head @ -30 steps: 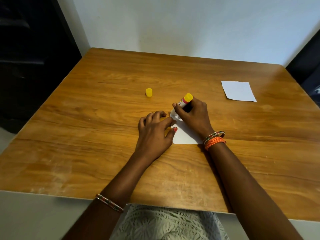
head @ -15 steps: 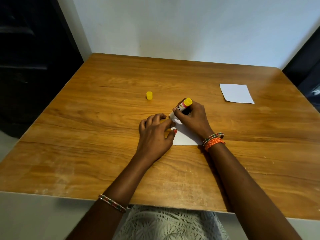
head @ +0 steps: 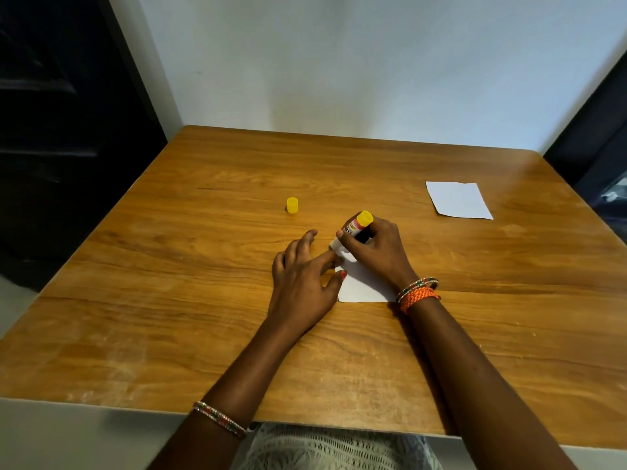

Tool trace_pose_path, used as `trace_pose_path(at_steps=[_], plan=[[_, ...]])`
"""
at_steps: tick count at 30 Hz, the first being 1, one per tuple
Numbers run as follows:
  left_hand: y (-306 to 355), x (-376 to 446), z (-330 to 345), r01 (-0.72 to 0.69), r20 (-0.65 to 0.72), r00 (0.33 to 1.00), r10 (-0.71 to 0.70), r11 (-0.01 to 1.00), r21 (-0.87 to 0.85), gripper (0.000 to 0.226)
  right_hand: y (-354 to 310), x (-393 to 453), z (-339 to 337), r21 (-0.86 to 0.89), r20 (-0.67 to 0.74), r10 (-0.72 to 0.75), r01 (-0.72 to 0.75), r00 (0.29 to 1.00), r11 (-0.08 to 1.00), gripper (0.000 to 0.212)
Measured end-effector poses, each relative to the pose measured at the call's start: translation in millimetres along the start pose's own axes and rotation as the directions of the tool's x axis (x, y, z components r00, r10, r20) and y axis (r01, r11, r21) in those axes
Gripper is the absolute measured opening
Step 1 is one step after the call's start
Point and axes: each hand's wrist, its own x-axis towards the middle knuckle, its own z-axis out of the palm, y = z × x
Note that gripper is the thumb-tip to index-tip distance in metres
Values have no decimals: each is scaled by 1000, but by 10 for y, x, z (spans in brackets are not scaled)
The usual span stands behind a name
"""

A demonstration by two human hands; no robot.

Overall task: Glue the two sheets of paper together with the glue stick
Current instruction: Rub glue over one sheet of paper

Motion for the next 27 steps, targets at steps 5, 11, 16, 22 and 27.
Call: trace_pose_path(at_steps=[5, 11, 16, 22, 27], plan=[[-8, 4, 12, 10, 0, 1000, -10, 1000, -13, 22, 7, 10, -9, -1, -27, 20, -20, 999, 1000, 17], [-5, 3, 10, 8, -6, 1000, -9, 1000, -21, 22, 9, 4, -14, 30, -61, 46, -44, 997, 999, 12], [8, -5, -14, 12, 14, 1000, -12, 1000, -9, 24, 29, 26, -16, 123, -57, 100, -92, 993, 988, 11], [-1, -15, -11, -8, 24, 1000, 7, 999, 43, 28, 49, 18, -4, 105, -22, 108, -105, 994, 989, 16], [13, -27, -26, -24, -19, 999, 25, 999, 38, 24, 25, 30, -17, 84, -4, 125, -124, 992, 989, 16]])
